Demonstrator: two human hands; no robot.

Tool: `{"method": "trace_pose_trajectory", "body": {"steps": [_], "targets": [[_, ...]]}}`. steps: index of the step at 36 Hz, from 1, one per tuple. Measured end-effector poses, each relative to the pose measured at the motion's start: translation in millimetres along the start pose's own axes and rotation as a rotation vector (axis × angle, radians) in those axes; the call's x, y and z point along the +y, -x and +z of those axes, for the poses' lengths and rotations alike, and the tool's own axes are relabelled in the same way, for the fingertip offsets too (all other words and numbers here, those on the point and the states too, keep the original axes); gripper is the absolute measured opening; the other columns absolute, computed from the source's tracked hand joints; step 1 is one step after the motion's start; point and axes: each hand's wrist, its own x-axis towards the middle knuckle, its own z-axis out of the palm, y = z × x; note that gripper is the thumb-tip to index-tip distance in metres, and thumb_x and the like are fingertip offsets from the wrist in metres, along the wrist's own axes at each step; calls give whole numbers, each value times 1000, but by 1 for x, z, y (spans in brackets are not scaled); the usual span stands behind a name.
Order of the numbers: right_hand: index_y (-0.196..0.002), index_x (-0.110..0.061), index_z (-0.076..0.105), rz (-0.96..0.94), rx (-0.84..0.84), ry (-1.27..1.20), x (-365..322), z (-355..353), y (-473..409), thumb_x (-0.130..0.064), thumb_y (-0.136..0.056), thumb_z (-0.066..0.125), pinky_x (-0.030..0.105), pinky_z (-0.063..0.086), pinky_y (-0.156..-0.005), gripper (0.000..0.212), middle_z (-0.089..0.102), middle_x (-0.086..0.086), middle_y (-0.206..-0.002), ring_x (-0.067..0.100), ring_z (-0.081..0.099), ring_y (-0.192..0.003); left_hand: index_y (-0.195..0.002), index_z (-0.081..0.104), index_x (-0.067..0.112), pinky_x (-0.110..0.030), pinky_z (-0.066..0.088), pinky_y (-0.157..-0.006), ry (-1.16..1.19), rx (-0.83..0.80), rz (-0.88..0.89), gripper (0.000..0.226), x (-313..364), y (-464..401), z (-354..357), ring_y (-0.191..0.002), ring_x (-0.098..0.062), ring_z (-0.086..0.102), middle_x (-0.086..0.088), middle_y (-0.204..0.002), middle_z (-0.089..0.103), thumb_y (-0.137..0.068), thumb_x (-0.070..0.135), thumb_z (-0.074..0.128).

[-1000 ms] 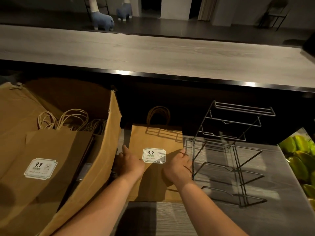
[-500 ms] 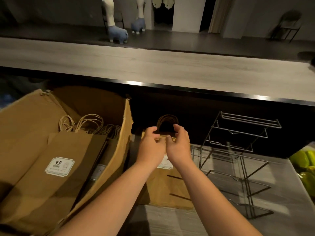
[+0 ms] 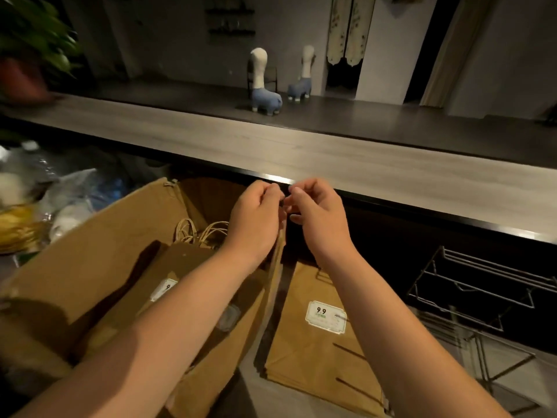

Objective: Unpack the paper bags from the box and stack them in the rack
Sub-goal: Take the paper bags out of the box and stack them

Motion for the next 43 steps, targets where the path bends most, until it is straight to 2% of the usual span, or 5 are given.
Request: {"method": "trace_pose_trajectory", "body": {"steps": [16, 21, 26, 29, 43], "targets": [[-94, -5, 57, 501, -501, 349, 36, 131, -16, -13, -96, 44, 29, 38, -53, 16, 56, 12, -83, 25, 53, -75, -77, 47, 13, -26, 37, -49, -213, -309, -492, 30, -119, -36, -133, -52, -15, 47, -1, -56, 46, -103, 25, 37], [-131, 1, 49, 559, -507, 453, 46, 165, -38, -15, -98, 48, 34, 48, -72, 37, 53, 13, -105, 25, 54, -84, -80, 47, 12, -22, 39, -50, -365, -362, -636, 30, -143, -52, -166, -55, -15, 48, -3, -63, 50, -104, 26, 35], [-126, -8, 47, 707, -508, 567, 69, 199, -36, -24, -98, 46, 33, 47, -90, 33, 49, 7, -105, 23, 52, -92, -81, 51, 14, -25, 42, -55, -380, -302, -708, 29, -179, -61, -190, -61, -15, 52, -3, -68, 54, -103, 28, 39], [-155, -15, 4, 745, -519, 728, 88, 202, -33, -21, -96, 50, 47, 28, -117, 76, 14, 12, -157, 38, 21, -143, -89, 57, 13, -26, 45, -62, -484, -372, -677, 20, -195, -55, -195, -71, -14, 55, -2, -81, 61, -100, 23, 44], [-153, -17, -4, 802, -491, 746, 100, 167, -28, -23, -92, 60, 49, 25, -117, 88, 5, 17, -158, 40, 12, -146, -148, 32, 5, -40, 39, -109, -784, -539, -892, 62, -216, -55, -194, -134, -31, 41, -15, -150, 39, -96, 31, 54]]}}
